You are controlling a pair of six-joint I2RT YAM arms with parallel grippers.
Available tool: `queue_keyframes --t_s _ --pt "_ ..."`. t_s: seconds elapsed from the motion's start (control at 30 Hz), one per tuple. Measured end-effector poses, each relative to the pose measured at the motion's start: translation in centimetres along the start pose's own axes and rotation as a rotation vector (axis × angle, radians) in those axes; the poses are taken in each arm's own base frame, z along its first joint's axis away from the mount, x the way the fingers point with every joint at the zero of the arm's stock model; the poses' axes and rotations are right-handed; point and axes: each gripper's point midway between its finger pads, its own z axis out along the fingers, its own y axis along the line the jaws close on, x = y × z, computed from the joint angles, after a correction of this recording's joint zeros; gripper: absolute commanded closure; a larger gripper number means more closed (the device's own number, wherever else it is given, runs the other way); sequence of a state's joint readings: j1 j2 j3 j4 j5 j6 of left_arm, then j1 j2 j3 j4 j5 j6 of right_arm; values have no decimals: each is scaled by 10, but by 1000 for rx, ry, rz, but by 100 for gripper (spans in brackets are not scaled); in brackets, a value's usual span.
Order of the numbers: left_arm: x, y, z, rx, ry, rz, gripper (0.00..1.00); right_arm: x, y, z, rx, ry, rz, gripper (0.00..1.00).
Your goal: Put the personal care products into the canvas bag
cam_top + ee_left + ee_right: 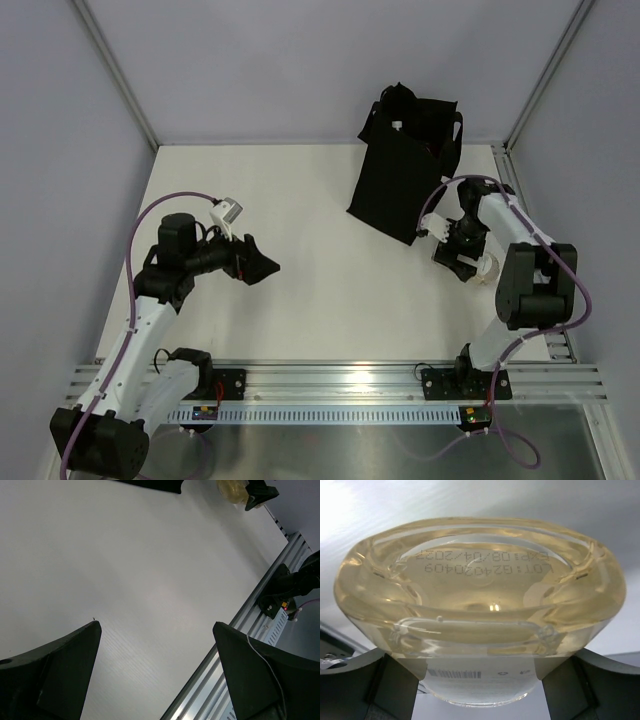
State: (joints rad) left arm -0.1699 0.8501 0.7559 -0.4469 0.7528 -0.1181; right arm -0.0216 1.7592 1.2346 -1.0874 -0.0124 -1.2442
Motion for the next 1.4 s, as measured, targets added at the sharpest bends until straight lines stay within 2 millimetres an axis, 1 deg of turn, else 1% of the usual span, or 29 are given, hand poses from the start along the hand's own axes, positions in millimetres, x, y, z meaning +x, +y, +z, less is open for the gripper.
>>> queue_keyframes --t_s 0.13,0.2,0.27,0.33,0.37,0.43,0.5,0.57,0.63,0.67,0.7,0.73,0.8,0.83,0.9,0.93,0.97,1.0,1.07,1.1,1.13,1.17,1.23,1.27,1.33,1.37,1.4 --pt "0 0 0 0 0 -8 1 -19 14 -46 72 -152 -36 100" --pt "0 0 0 0 0 -11 1 -31 21 -67 79 -235 -45 100" --pt "0 -1 0 0 0 -14 1 -48 28 -92 68 -336 -49 100" --pt "0 -1 0 0 0 -15 1 -70 30 -120 70 -449 -58 100" --pt "0 -1 0 0 0 -15 1 -82 29 -135 81 -507 -70 100" --pt "0 -1 0 1 1 -16 1 -105 28 -173 106 -628 -72 100" --pt "0 -1 0 2 2 -21 1 -125 25 -220 137 -749 -38 100" --pt "1 0 1 2 7 -28 1 -147 17 -274 190 -889 4 100" --pt "2 1 2 1 12 -37 1 -167 2 -328 233 -1034 63 100" --pt "3 2 3 0 16 -44 1 -175 -6 -348 259 -1093 79 100" --pt "3 3 4 -1 20 -49 1 -185 -18 -371 286 -1167 115 100" --pt "4 3 4 -2 21 -52 1 -195 -29 -387 312 -1219 141 100" --pt "4 4 5 -3 24 -54 1 -205 -52 -402 352 -1281 228 100" --pt "4 4 5 -5 26 -56 1 -211 -65 -405 363 -1304 281 100" --pt "2 4 4 -10 26 -56 1 -221 -96 -402 390 -1337 386 100" --pt "1 5 4 -13 26 -55 1 -226 -112 -399 405 -1349 431 100" --pt "0 5 4 -16 26 -55 1 -231 -138 -391 440 -1358 497 100" --pt "-1 6 5 -20 26 -54 1 -234 -147 -387 449 -1360 518 100" --pt "-1 8 5 -26 28 -56 1 -240 -178 -363 467 -1348 594 100" --pt "-1 8 6 -29 29 -58 1 -242 -189 -346 462 -1329 626 100" --pt "0 9 6 -30 32 -60 1 -242 -196 -329 451 -1300 655 95" --pt "0 10 6 -32 33 -62 1 -241 -199 -306 427 -1261 680 90" --pt "0 10 7 -34 35 -64 1 -239 -199 -269 382 -1192 707 75" --pt "0 11 7 -34 37 -64 1 -238 -197 -248 358 -1152 706 55" --pt "1 11 7 -34 37 -60 1 -234 -186 -214 314 -1079 681 33" --pt "1 11 7 -34 39 -58 1 -232 -179 -202 294 -1050 654 21" --pt "2 11 7 -34 41 -56 1 -230 -171 -194 278 -1028 630 1"
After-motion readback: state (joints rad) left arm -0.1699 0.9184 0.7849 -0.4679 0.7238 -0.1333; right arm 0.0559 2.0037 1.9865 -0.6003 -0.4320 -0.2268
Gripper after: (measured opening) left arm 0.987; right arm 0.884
